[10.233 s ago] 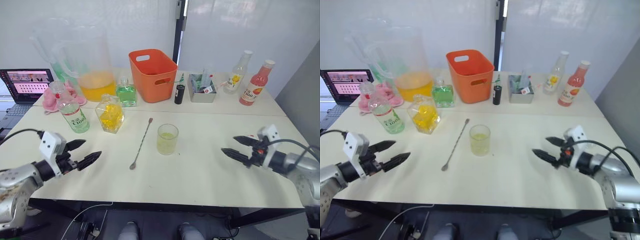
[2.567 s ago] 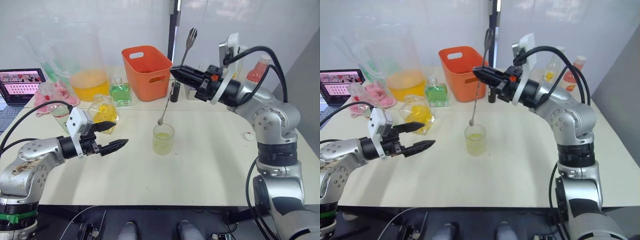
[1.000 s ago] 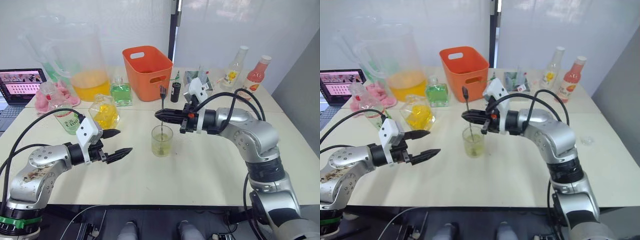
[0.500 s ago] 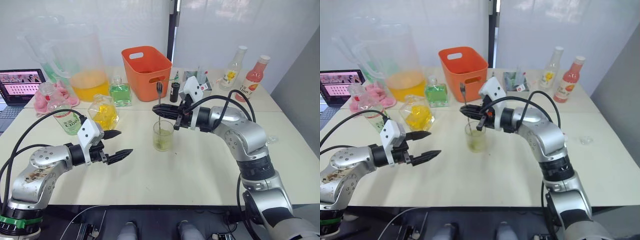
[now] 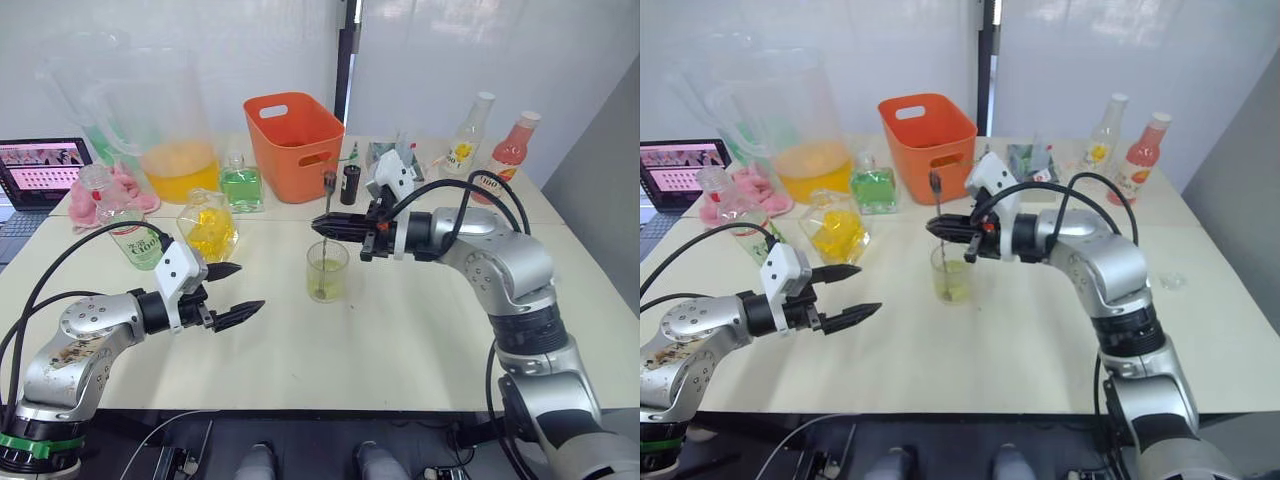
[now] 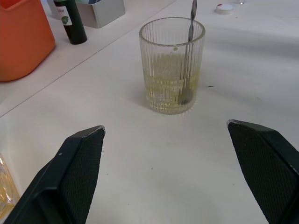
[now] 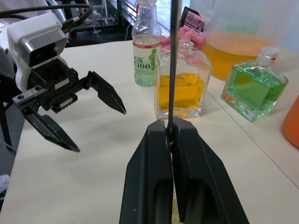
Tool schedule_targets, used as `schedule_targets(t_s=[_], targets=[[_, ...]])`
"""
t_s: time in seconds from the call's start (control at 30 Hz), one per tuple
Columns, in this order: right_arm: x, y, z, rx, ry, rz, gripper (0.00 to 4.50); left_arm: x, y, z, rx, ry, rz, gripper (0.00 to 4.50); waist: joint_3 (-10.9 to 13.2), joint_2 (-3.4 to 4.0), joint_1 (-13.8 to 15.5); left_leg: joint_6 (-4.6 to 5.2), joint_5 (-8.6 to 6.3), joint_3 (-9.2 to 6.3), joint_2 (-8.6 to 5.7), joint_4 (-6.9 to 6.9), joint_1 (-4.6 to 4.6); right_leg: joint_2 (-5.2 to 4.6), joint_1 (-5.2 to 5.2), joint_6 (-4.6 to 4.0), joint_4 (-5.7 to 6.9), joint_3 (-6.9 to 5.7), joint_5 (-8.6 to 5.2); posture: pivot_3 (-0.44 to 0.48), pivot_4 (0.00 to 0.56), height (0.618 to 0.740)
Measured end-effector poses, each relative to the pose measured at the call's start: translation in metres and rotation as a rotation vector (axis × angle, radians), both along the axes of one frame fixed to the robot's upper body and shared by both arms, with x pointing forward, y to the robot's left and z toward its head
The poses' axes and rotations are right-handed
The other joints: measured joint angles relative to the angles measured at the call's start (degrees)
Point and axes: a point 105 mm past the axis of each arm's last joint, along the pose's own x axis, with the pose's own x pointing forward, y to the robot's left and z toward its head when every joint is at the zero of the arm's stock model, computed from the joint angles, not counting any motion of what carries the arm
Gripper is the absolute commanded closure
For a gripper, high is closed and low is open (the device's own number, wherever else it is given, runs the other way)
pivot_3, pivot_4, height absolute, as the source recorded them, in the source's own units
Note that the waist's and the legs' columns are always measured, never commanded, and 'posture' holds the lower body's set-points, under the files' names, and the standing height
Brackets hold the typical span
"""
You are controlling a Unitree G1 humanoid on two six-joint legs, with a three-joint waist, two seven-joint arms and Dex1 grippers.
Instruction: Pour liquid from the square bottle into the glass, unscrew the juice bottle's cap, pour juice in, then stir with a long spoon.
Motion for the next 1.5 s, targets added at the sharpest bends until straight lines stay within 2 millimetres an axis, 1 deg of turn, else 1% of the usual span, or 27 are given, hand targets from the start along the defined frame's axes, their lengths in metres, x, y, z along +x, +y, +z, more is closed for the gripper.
schedule_targets(t_s=[0.2,0.33,0.4,0.47,0.53,0.67,0.73,0.83,0.97,1.13,1.33,1.5], targets=[[0.006,-0.004,0.003,-0.041,-0.029,-0.025,4.50,-0.001,-0.002,-0.003,0.002,0.011,-0.004,0.06,0.0,0.00,0.0,0.00,0.00,0.00,0.00,0.00,0.00,0.00,-0.01,-0.01,0.01,0.00,0.00,0.000,0.150,0.740],[0.005,0.004,0.005,0.017,0.016,0.005,4.50,-0.002,-0.001,-0.006,0.003,0.021,0.000,0.06,0.0,0.00,-0.1,0.00,0.00,0.01,0.00,0.00,0.00,0.00,-0.02,-0.01,0.02,0.01,0.01,0.000,0.150,0.740],[0.004,0.007,0.011,0.023,0.010,0.018,4.50,-0.002,-0.001,-0.006,0.005,0.020,0.000,0.06,0.0,0.00,-0.1,0.00,0.00,0.01,0.00,0.00,-0.01,0.00,-0.02,-0.01,0.03,0.02,0.01,0.000,0.150,0.740],[0.006,0.003,0.017,-0.018,-0.036,-0.008,4.50,-0.002,0.000,-0.006,0.008,0.020,0.001,0.06,0.0,0.00,0.1,0.00,0.00,0.02,0.00,0.00,-0.01,0.00,0.00,-0.01,0.00,0.01,0.00,0.000,0.150,0.740],[0.010,0.000,0.015,-0.046,-0.068,-0.033,4.50,-0.002,0.000,-0.006,0.010,0.020,0.003,0.06,0.0,0.00,0.2,0.00,0.00,0.02,0.00,0.00,-0.01,0.00,0.00,0.00,-0.01,0.01,0.00,0.000,0.150,0.740],[0.015,0.003,0.006,-0.039,-0.044,-0.043,4.50,-0.002,0.000,-0.006,0.010,0.020,0.002,0.06,0.0,0.00,0.1,0.00,0.00,0.04,0.00,0.00,-0.01,0.00,-0.03,-0.01,0.02,0.03,0.01,0.000,0.150,0.740],[0.016,0.004,0.008,-0.023,-0.052,-0.045,4.50,-0.002,0.000,-0.007,0.010,0.023,0.002,0.06,0.0,0.00,0.0,0.00,0.00,0.04,0.00,0.00,-0.01,0.00,-0.02,-0.01,0.02,0.03,0.01,0.000,0.150,0.740],[0.017,0.010,0.014,0.053,-0.055,-0.046,4.50,-0.002,0.000,-0.008,0.011,0.024,0.001,0.06,0.0,0.00,-0.2,0.00,0.00,0.03,0.01,-0.01,0.00,0.01,-0.03,-0.01,0.05,0.03,0.01,0.000,0.150,0.740],[0.019,0.009,0.013,0.061,-0.062,-0.065,4.50,-0.003,0.000,-0.008,0.011,0.025,0.001,0.06,0.0,0.00,-0.1,0.00,0.00,0.04,0.00,-0.01,-0.01,0.00,-0.02,-0.01,0.04,0.04,0.01,0.000,0.150,0.740],[0.015,0.017,0.015,0.096,-0.052,-0.030,4.50,-0.003,-0.001,-0.008,0.013,0.020,-0.003,0.06,0.0,0.00,-0.2,0.00,0.00,0.04,0.00,-0.01,0.00,0.01,-0.03,-0.01,0.05,0.04,0.02,0.000,0.150,0.740],[0.020,0.013,0.015,0.086,-0.069,-0.070,4.50,-0.003,-0.002,-0.008,0.013,0.012,-0.010,0.06,0.0,0.00,-0.1,0.00,0.00,0.04,0.01,-0.01,0.00,0.01,-0.03,-0.01,0.05,0.04,0.02,0.000,0.150,0.740],[0.025,0.014,0.017,0.106,-0.097,-0.100,4.50,-0.003,-0.005,-0.010,0.015,0.021,-0.021,0.06,0.0,0.00,-0.1,0.00,0.00,0.04,0.01,-0.01,0.00,0.01,-0.03,-0.02,0.05,0.04,0.02,0.000,0.150,0.740]])
